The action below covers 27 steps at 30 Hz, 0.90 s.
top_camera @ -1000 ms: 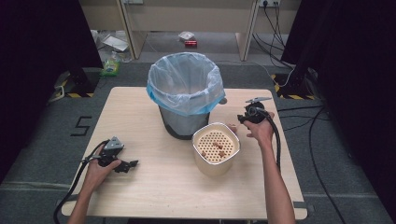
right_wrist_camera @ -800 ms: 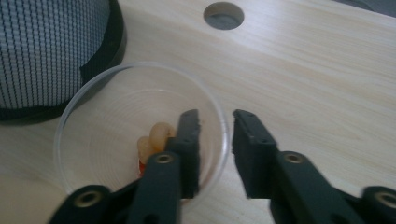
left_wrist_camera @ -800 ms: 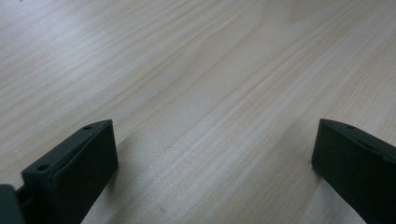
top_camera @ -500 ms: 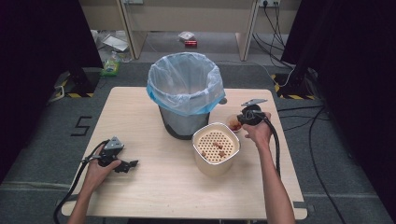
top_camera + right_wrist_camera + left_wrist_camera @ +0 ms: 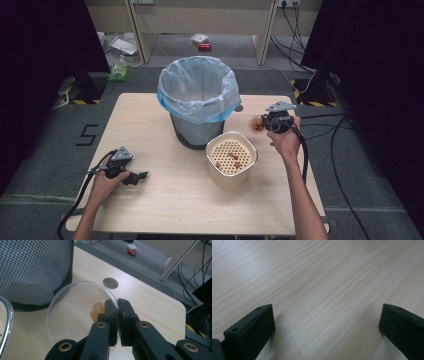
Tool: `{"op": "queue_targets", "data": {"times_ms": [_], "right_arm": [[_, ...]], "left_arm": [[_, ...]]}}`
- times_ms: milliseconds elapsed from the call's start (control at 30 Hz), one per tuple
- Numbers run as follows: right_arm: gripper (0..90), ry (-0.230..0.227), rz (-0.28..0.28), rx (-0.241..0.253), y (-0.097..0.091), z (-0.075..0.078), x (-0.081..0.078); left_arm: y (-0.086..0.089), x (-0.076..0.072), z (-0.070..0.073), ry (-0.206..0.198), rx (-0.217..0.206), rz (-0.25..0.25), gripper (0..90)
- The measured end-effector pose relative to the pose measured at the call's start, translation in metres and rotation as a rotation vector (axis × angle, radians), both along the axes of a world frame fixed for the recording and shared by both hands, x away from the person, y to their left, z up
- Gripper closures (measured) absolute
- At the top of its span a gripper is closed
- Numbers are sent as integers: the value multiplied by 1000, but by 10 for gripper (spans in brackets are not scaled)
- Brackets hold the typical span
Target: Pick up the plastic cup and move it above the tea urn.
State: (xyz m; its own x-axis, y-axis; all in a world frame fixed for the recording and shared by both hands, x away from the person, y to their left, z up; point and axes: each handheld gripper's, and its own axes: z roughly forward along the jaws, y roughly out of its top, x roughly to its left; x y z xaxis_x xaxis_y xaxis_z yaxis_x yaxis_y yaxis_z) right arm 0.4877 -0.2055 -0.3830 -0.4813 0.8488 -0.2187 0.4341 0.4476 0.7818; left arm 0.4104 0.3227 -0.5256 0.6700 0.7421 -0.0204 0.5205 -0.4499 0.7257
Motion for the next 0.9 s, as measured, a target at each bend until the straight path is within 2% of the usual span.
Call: {"op": "queue_targets", "data": {"times_ms": [433,667,900], "right_arm": [[867,-85,14,28,-1,20,-18],[867,-142,45,19,3,37,-34],[867,-188,80,20,11,46,-49]], "left_arm": [[0,0,0,0,0,0,0],[0,0,0,0,0,0,0],[0,0,0,0,0,0,0]]}}
